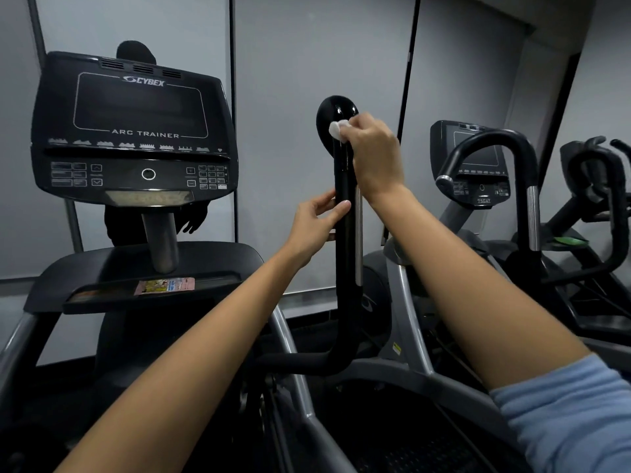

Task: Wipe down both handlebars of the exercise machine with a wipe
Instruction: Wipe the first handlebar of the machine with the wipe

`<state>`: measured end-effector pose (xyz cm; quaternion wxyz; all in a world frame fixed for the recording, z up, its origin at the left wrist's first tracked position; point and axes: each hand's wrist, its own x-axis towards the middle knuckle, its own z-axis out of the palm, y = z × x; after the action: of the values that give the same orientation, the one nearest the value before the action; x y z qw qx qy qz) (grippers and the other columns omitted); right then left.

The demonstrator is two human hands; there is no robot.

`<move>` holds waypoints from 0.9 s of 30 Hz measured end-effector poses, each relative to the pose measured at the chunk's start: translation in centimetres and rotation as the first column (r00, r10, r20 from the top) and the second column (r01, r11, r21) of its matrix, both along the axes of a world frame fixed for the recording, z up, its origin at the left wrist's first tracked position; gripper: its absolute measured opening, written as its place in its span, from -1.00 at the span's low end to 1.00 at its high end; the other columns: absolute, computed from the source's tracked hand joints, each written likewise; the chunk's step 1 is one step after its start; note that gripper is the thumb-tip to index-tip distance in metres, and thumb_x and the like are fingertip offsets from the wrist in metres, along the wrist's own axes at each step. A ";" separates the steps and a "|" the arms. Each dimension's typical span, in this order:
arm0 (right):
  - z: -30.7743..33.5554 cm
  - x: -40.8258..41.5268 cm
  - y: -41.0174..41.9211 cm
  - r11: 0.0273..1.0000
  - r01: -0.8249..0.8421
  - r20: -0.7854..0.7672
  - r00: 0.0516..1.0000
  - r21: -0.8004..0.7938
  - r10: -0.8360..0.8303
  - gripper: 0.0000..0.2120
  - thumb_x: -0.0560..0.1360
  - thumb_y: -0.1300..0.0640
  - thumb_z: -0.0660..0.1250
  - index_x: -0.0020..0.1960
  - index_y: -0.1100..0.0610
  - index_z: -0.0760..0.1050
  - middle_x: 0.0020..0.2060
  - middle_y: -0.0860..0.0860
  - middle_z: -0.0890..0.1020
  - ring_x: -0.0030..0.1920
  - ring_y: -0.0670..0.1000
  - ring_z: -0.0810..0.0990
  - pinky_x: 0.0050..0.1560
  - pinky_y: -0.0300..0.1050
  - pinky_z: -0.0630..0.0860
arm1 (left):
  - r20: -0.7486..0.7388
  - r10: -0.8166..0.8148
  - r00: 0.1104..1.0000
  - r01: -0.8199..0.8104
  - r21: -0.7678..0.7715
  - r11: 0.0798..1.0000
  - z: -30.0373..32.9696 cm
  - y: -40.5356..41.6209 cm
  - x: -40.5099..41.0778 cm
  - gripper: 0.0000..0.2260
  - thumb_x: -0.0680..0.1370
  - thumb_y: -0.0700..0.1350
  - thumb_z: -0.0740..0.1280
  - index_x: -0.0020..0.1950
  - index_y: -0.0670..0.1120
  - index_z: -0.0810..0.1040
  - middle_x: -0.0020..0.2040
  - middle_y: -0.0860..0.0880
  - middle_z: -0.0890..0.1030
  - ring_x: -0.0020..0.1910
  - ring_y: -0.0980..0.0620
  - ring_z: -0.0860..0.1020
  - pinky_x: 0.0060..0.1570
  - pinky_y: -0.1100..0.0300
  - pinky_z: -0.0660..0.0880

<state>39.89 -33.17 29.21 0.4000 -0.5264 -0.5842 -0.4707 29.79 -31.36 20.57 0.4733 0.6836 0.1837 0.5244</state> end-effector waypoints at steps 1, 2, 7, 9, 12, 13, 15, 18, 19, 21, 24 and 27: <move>0.8 -0.2 0.2 0.999 0.019 0.001 1.000 -0.047 -0.019 -0.85 0.54 0.30 0.20 -0.01 0.23 0.54 -0.06 0.17 0.56 -0.06 0.18 0.53 -0.14 -0.05 0.45 | 0.001 -0.002 1.000 0.002 -0.007 1.000 0.0 0.0 0.0 -0.64 0.57 -0.20 0.28 0.37 -0.13 0.40 -0.06 0.10 0.59 -0.21 0.23 0.60 -0.29 0.36 0.57; 1.1 -0.2 0.3 0.996 0.051 0.008 0.999 -0.076 -0.051 -0.82 0.56 0.29 0.15 0.03 0.24 0.53 -0.01 0.17 0.55 -0.01 0.18 0.51 -0.11 -0.05 0.42 | -0.001 -0.008 1.000 0.008 -0.011 1.000 0.1 0.0 0.0 -0.64 0.57 -0.21 0.28 0.38 -0.13 0.39 -0.10 0.15 0.57 -0.25 0.26 0.60 -0.31 0.38 0.56; -2.2 -0.4 -0.3 0.991 0.128 0.089 0.987 0.036 -0.131 -0.76 0.29 0.41 0.42 -0.11 0.17 0.56 -0.26 0.09 0.56 -0.16 0.09 0.60 -0.49 -0.25 0.39 | -0.037 -0.036 0.999 0.035 -0.028 0.999 0.2 0.4 -0.3 -0.64 0.56 -0.16 0.31 0.36 -0.13 0.43 0.10 -0.03 0.62 -0.02 0.05 0.62 -0.04 0.13 0.58; -3.1 -0.2 -1.0 0.987 0.159 0.166 0.973 0.011 -0.159 -0.72 0.21 0.40 0.48 -0.15 0.15 0.58 -0.30 0.07 0.58 -0.19 0.07 0.62 -0.52 -0.25 0.49 | -0.021 -0.029 0.999 0.028 -0.037 0.999 0.6 0.5 -0.4 -0.62 0.55 -0.14 0.33 0.36 -0.12 0.43 0.09 -0.07 0.64 0.01 0.03 0.63 -0.01 0.12 0.58; -1.5 -0.4 -1.6 0.973 0.228 0.256 0.940 0.025 -0.227 -0.70 0.08 0.34 0.56 -0.25 0.11 0.61 -0.37 0.00 0.58 -0.34 0.01 0.61 -0.52 -0.28 0.45 | 0.020 -0.010 1.000 0.010 -0.015 1.000 1.5 0.3 -0.1 -0.66 0.54 -0.13 0.33 0.32 -0.12 0.47 -0.01 -0.02 0.65 -0.08 0.12 0.64 -0.23 0.28 0.58; -0.5 -0.6 -1.4 0.970 0.242 0.266 0.934 0.022 -0.239 -0.69 0.04 0.32 0.59 -0.29 0.09 0.61 -0.40 -0.02 0.57 -0.39 -0.01 0.59 -0.53 -0.29 0.43 | 0.025 0.002 1.000 -0.002 -0.004 1.000 1.8 0.2 0.1 -0.67 0.54 -0.14 0.33 0.30 -0.13 0.48 -0.04 0.00 0.65 -0.11 0.15 0.63 -0.28 0.31 0.57; 1.2 -1.0 -0.8 0.972 0.236 0.283 0.932 0.001 -0.226 -0.67 -0.02 0.29 0.63 -0.37 0.06 0.60 -0.45 -0.05 0.55 -0.47 -0.04 0.54 -0.57 -0.31 0.39 | 0.024 0.010 1.000 -0.010 -0.004 1.000 1.7 0.3 0.2 -0.68 0.54 -0.16 0.34 0.29 -0.14 0.49 -0.05 0.02 0.64 -0.15 0.19 0.62 -0.31 0.33 0.55; 1.3 -1.1 -0.7 0.974 0.225 0.232 0.948 0.005 -0.220 -0.68 -0.02 0.32 0.61 -0.37 0.06 0.59 -0.45 -0.04 0.54 -0.46 -0.04 0.54 -0.60 -0.32 0.34 | 0.026 -0.003 1.000 0.003 -0.011 1.000 1.6 0.6 0.2 -0.68 0.54 -0.17 0.34 0.29 -0.15 0.49 -0.02 0.01 0.64 -0.19 0.24 0.64 -0.32 0.35 0.54; 0.5 -1.0 -0.7 0.976 0.217 0.231 0.948 0.031 -0.218 -0.69 0.03 0.35 0.57 -0.32 0.09 0.60 -0.42 -0.02 0.55 -0.41 -0.02 0.57 -0.59 -0.31 0.37 | 0.030 -0.004 1.000 0.005 -0.011 1.000 1.5 0.6 0.2 -0.69 0.54 -0.18 0.33 0.28 -0.15 0.50 -0.04 0.02 0.64 -0.21 0.26 0.64 -0.33 0.36 0.54; -1.6 -0.4 -0.8 0.982 0.179 0.243 0.951 0.062 -0.189 -0.75 0.17 0.38 0.46 -0.19 0.15 0.61 -0.33 0.05 0.58 -0.26 0.05 0.62 -0.55 -0.25 0.49 | 0.033 -0.011 0.999 0.012 -0.012 1.000 1.5 0.5 0.1 -0.71 0.54 -0.18 0.32 0.26 -0.15 0.51 -0.07 0.03 0.64 -0.23 0.26 0.64 -0.33 0.37 0.54; -3.1 0.3 -1.1 0.986 0.151 0.280 0.946 0.067 -0.164 -0.79 0.27 0.35 0.37 -0.13 0.16 0.61 -0.29 0.05 0.59 -0.21 0.05 0.62 -0.48 -0.19 0.55 | 0.033 -0.013 0.999 0.014 -0.022 1.000 1.6 0.3 0.1 -0.72 0.54 -0.19 0.32 0.25 -0.17 0.51 -0.10 0.04 0.65 -0.25 0.25 0.64 -0.33 0.35 0.54; -0.6 -0.3 -1.1 0.965 0.248 0.319 0.911 0.081 -0.261 -0.74 0.09 0.33 0.54 -0.29 0.09 0.62 -0.41 -0.02 0.56 -0.41 -0.03 0.55 -0.54 -0.28 0.41 | 0.032 -0.003 0.999 0.004 -0.034 0.999 1.6 0.4 0.2 -0.73 0.53 -0.20 0.34 0.23 -0.17 0.52 -0.07 0.00 0.64 -0.26 0.25 0.63 -0.33 0.35 0.55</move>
<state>39.54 -34.24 28.64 0.2428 -0.5047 -0.5598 -0.6107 29.97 -31.00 22.19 0.4887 0.6673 0.1835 0.5312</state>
